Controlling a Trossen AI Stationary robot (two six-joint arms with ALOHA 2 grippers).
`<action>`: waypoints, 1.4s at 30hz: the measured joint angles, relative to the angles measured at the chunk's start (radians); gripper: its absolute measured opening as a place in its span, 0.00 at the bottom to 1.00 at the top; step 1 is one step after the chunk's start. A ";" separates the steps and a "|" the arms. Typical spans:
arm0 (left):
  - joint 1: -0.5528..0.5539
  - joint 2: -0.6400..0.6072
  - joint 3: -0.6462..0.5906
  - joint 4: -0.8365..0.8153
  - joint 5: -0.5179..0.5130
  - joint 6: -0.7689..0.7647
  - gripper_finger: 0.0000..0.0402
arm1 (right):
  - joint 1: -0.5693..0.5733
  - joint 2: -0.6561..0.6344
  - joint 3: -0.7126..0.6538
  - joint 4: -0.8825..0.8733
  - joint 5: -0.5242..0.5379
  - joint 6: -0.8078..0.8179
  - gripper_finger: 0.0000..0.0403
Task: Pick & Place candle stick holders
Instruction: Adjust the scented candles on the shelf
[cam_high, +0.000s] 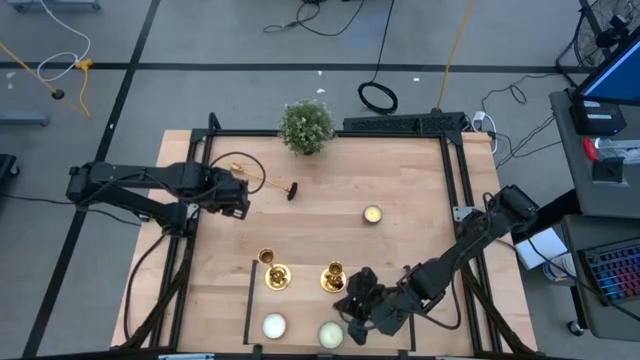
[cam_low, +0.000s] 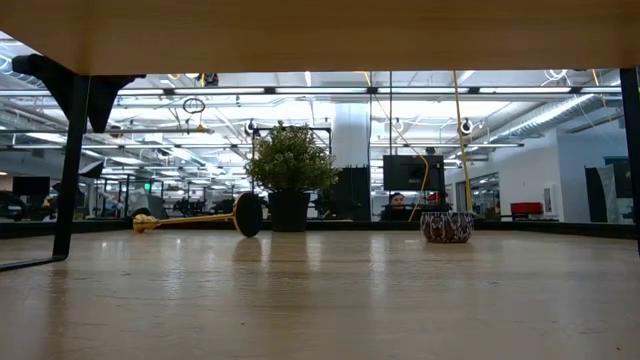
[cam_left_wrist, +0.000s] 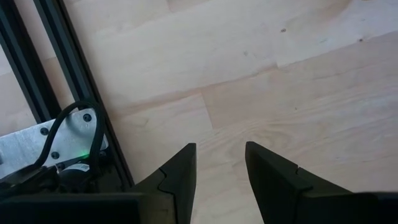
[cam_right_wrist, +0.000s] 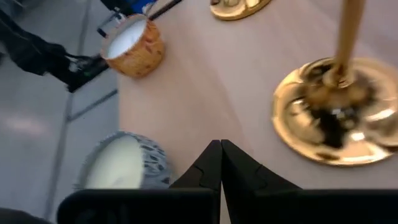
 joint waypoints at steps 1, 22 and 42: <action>-0.004 0.000 0.000 0.000 0.000 -0.001 0.36 | 0.000 -0.001 0.013 -0.032 0.004 -0.011 0.00; -0.014 0.000 0.000 0.000 -0.003 0.028 0.36 | 0.058 -0.051 0.107 -0.060 -0.165 -0.186 0.00; -0.078 0.000 0.000 -0.160 0.031 -0.113 0.36 | 0.084 0.007 0.132 0.035 -0.424 -0.208 0.00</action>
